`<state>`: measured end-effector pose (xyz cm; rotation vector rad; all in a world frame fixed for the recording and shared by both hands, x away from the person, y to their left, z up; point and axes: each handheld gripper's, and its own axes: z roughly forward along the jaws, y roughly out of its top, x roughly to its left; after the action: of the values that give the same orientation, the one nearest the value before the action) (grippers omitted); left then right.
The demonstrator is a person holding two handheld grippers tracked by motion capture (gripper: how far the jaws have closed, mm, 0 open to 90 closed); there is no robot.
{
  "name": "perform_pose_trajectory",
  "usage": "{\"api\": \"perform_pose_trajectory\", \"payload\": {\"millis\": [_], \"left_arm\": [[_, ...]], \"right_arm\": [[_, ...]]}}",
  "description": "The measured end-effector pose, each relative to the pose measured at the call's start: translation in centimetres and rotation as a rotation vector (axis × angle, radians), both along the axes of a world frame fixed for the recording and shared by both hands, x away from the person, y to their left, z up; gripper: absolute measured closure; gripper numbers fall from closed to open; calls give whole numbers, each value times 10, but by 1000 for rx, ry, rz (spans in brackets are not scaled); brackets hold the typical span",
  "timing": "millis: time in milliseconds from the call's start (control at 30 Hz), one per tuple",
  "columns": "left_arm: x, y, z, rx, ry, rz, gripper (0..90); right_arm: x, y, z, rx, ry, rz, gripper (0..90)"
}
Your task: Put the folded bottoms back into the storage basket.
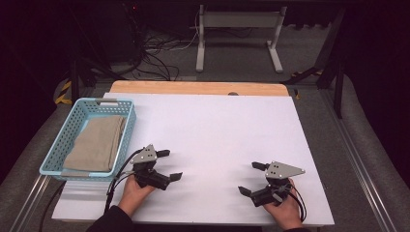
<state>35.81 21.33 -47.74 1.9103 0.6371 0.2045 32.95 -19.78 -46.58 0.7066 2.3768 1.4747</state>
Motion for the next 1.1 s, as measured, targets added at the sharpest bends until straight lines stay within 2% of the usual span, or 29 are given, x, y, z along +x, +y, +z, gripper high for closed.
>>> {"api": "perform_pose_trajectory", "payload": {"millis": [200,333,500,1100], "left_arm": [[-1,-3,0,31,-4,3,4],[0,-2,0,22,-1,3,4],[0,-4,0,33,1,7,4],[0,-4,1,25,10,4,1]], "right_arm": [[0,1,0,-4,1,0,18],[0,1,-1,-5,1,1,18],[0,1,-1,-4,1,0,18],[1,1,-1,-5,3,-2,17]]}}
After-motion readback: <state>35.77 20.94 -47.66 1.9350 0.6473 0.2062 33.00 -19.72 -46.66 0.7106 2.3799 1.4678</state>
